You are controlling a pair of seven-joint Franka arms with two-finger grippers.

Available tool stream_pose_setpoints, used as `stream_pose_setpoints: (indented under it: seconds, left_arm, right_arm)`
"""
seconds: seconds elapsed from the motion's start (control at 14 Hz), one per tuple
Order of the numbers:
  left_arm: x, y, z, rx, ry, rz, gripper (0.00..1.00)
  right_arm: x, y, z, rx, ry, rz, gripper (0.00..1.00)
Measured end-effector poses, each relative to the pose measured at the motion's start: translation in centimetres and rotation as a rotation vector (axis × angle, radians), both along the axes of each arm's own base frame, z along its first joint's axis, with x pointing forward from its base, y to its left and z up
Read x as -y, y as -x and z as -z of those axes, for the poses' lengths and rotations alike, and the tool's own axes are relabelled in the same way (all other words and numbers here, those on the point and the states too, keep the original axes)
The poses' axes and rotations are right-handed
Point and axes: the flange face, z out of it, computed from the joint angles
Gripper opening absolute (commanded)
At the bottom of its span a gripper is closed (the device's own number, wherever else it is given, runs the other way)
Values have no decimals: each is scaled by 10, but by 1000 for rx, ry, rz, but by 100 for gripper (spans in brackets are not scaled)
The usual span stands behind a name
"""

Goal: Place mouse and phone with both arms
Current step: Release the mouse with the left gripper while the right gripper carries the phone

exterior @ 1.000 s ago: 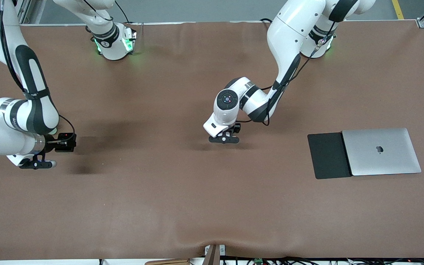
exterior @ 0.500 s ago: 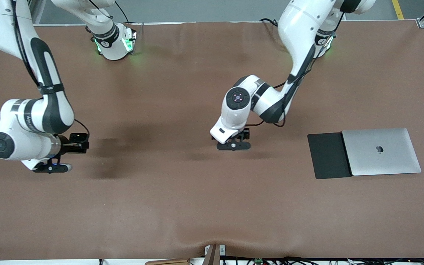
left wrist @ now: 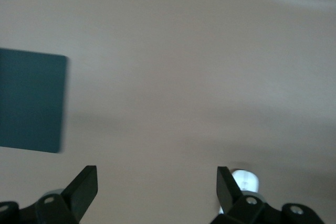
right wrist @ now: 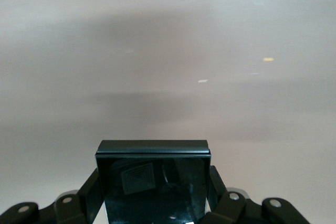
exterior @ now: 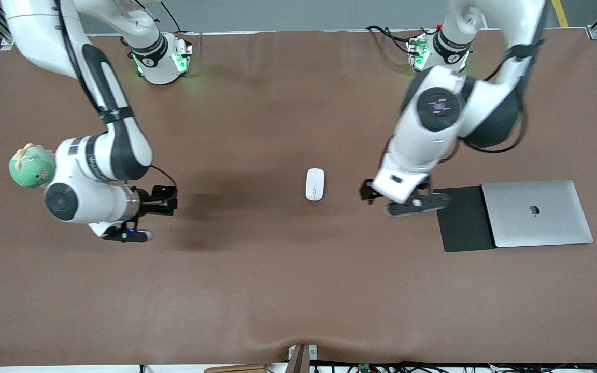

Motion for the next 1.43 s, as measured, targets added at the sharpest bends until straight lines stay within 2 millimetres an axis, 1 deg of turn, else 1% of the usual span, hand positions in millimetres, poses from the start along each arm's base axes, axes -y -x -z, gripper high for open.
stream_pose_setpoints:
  seconds: [0.14, 0.29, 0.43, 0.5, 0.57, 0.64, 0.79, 0.93, 1.07, 1.21, 1.43]
  left_arm:
    - [-50, -4, -26, -31, -19, -8, 100]
    - [-91, 0, -50, -65, -34, 0, 100]
    - [-129, 7, -77, -84, -40, 27, 100]
    - [-148, 11, -91, -82, -40, 39, 100]
    - [-165, 16, -104, -77, -39, 53, 100]
    - [-178, 21, -116, -74, -39, 66, 100]
    - [-193, 32, -133, -75, -40, 74, 100]
    - [-197, 42, -145, -76, -40, 74, 100]
    - [-200, 51, -156, -76, -41, 98, 100]
    - [-207, 56, -161, -80, -43, 136, 100]
    - [-222, 56, -159, -88, -19, 171, 100]
  right_arm:
    - [-49, 9, 5, -3, -1, -53, 22]
    - [-95, 17, 14, -3, -2, -84, 22]
    - [-132, 20, 24, 0, 7, -95, 22]
    - [-148, 21, 31, 3, 16, -81, 23]
    - [-162, 21, 37, 16, 20, -67, 25]
    - [-177, 22, 45, 36, 19, -65, 25]
    - [-210, 31, 62, 79, 9, -60, 25]
    - [-240, 42, 76, 105, -18, -29, 25]
    - [-265, 53, 84, 117, -33, -8, 25]
    - [-284, 64, 93, 128, -33, 1, 25]
    - [-308, 82, 114, 138, -26, 3, 25]
